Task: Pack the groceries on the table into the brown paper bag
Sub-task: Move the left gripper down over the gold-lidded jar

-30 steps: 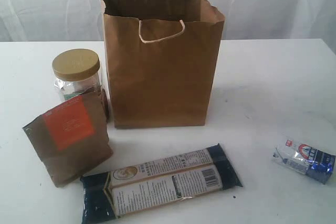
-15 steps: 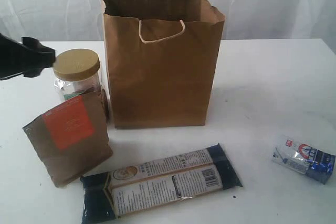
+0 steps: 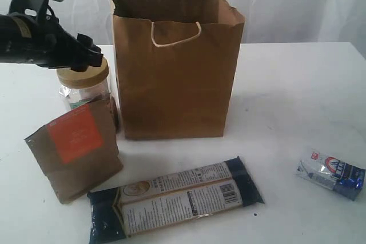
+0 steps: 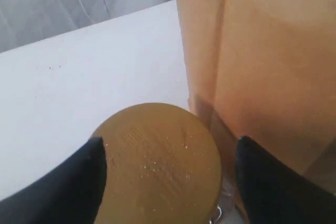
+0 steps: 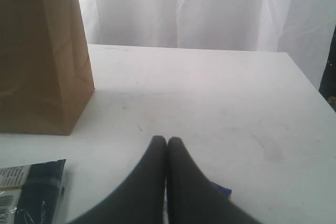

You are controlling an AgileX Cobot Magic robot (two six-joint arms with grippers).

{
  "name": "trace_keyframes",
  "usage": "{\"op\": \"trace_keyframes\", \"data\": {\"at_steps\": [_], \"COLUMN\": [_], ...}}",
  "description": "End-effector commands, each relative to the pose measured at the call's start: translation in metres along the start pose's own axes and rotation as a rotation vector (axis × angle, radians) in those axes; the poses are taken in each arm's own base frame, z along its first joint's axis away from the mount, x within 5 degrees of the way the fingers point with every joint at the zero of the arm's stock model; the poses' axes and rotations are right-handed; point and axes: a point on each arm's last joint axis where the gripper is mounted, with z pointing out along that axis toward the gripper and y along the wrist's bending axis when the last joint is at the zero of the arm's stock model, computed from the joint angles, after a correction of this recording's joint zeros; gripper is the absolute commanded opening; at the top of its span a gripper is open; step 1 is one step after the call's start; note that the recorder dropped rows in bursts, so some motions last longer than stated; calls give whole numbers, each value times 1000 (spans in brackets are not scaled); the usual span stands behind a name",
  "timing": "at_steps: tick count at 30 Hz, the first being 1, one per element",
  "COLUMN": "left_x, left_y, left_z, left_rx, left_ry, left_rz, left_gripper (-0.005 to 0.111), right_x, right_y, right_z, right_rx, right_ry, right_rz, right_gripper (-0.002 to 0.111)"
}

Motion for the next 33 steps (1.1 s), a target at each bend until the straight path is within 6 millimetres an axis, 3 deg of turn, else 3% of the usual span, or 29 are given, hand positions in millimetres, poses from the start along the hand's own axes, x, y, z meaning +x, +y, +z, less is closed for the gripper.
{"op": "trace_keyframes", "data": {"at_steps": [1,8,11,23,33], "left_x": [6,5,5,20,29], "left_y": [-2,-2,-3,-4,3], "left_z": [7,7,9,32,26], "left_rx": [-3,3,2,2,-30], "left_ry": [134,114,110,176,291], "left_rz": [-83,-121,-187,-188,-199], "left_gripper": [76,103,102,102,102], "right_x": [1,1,1,1,1], "right_y": [0,0,0,0,0], "right_z": [0,0,0,0,0], "right_rx": [6,6,6,6,6], "right_ry": [-9,-9,-9,-9,-9], "right_rz": [-4,-4,-4,-4,-4], "right_gripper": [0,0,0,0,0]}}
